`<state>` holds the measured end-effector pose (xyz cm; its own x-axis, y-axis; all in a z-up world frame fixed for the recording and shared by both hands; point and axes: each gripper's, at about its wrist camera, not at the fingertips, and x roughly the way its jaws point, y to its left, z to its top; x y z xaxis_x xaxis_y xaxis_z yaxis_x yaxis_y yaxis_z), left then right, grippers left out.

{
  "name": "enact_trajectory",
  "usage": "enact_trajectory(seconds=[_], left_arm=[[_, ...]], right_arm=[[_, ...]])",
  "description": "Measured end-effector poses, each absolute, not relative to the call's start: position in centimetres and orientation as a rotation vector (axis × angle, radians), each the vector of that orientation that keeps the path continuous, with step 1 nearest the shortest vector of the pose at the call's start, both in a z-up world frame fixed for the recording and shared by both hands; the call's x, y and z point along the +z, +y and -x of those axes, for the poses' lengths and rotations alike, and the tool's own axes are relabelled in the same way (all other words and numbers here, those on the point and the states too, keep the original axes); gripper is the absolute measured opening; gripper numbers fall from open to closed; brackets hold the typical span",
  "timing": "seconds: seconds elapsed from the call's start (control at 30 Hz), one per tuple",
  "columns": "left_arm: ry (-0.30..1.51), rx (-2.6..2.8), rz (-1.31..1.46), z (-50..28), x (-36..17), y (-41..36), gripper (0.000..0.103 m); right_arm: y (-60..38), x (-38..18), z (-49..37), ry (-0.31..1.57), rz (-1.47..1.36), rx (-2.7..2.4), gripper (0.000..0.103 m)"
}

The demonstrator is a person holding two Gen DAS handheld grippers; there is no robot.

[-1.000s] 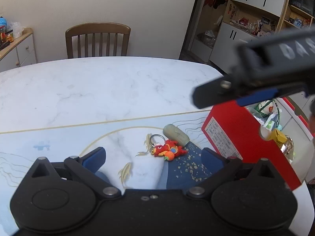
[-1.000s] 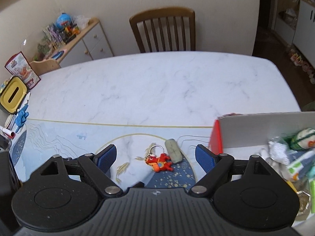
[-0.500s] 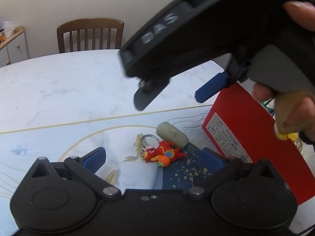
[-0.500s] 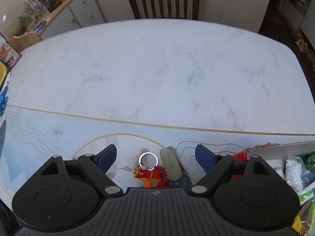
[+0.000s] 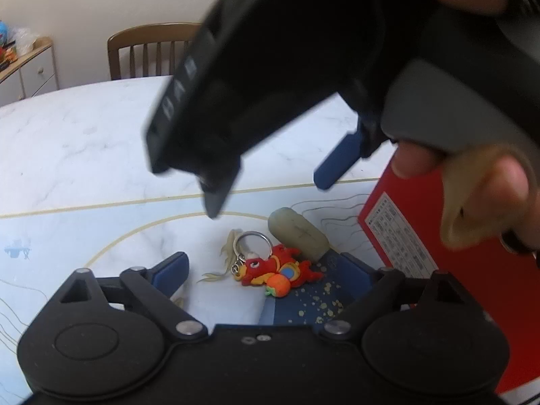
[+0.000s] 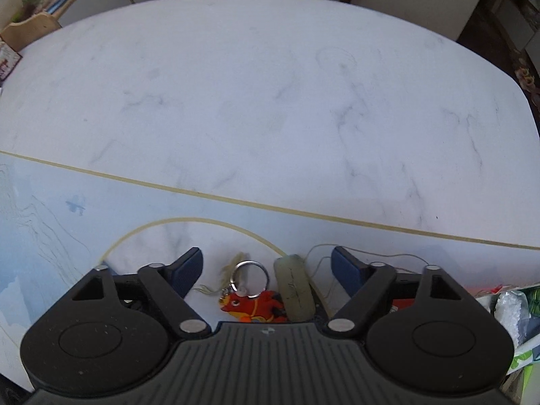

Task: Organize objects
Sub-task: 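Grasp the green-grey cube with the right tool while the left tool grasps the red dragon keychain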

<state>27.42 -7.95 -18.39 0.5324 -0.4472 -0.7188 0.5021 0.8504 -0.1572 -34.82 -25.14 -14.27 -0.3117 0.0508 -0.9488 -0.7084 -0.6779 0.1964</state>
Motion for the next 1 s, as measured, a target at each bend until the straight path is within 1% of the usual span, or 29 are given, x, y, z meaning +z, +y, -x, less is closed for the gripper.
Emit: enact_trajectory(seconds=[0.03, 0.1, 0.17, 0.23, 0.27, 0.37, 0.43, 0.47, 0.53, 0.63, 0.8, 0.83, 0.87, 0.93, 0.97, 1.0], left_arm=[[0.841, -0.560, -0.064, -27.5, -18.5, -8.0, 0.091], [0.848, -0.556, -0.054, -27.7, -18.6, -8.2, 0.091], [0.849, -0.549, -0.054, -27.8, -18.8, -8.3, 0.087], [0.839, -0.539, -0.054, -27.7, -18.8, -8.3, 0.085], [0.835, -0.539, -0.052, -27.7, -18.8, -8.3, 0.082], [0.833, -0.547, -0.052, -27.6, -18.7, -8.3, 0.074], [0.839, -0.550, -0.050, -27.5, -18.6, -8.2, 0.070], [0.841, -0.546, -0.054, -27.4, -18.7, -8.6, 0.069], [0.842, -0.538, -0.060, -27.1, -18.7, -8.8, 0.067], [0.842, -0.558, -0.076, -26.7, -18.6, -9.2, 0.058], [0.832, -0.563, -0.105, -26.4, -18.7, -9.4, 0.058], [0.831, -0.565, -0.107, -26.4, -18.7, -9.3, 0.058], [0.831, -0.568, -0.107, -26.4, -18.7, -9.3, 0.058], [0.834, -0.572, -0.104, -26.4, -18.7, -9.1, 0.057], [0.836, -0.573, -0.102, -26.4, -18.6, -9.0, 0.055], [0.833, -0.570, -0.102, -26.3, -18.6, -8.9, 0.050]], right_arm=[[-25.1, -14.6, 34.7, 0.859, 1.438, 2.014, 0.076], [-24.9, -15.2, 34.6, 0.875, 1.444, 1.986, 0.068], [-24.7, -15.7, 34.4, 0.897, 1.442, 1.965, 0.061], [-24.5, -15.9, 34.1, 0.919, 1.432, 1.950, 0.057], [-24.4, -16.0, 34.0, 0.926, 1.427, 1.947, 0.054], [-24.4, -16.2, 33.6, 0.944, 1.417, 1.942, 0.052], [-24.4, -16.4, 33.3, 0.954, 1.413, 1.933, 0.046], [-24.4, -16.5, 33.1, 0.961, 1.412, 1.931, 0.044], [-24.6, -16.6, 32.9, 0.963, 1.400, 1.936, 0.044], [-24.7, -16.6, 32.6, 0.959, 1.392, 1.932, 0.035], [-25.0, -16.3, 32.8, 0.966, 1.386, 1.928, 0.033], [-25.1, -16.3, 32.7, 0.963, 1.382, 1.927, 0.032], [-25.2, -16.3, 32.7, 0.956, 1.380, 1.925, 0.029], [-25.4, -16.1, 32.7, 0.952, 1.374, 1.923, 0.028], [-25.4, -16.1, 32.7, 0.957, 1.369, 1.923, 0.027], [-25.5, -16.0, 32.6, 0.959, 1.364, 1.921, 0.027]])
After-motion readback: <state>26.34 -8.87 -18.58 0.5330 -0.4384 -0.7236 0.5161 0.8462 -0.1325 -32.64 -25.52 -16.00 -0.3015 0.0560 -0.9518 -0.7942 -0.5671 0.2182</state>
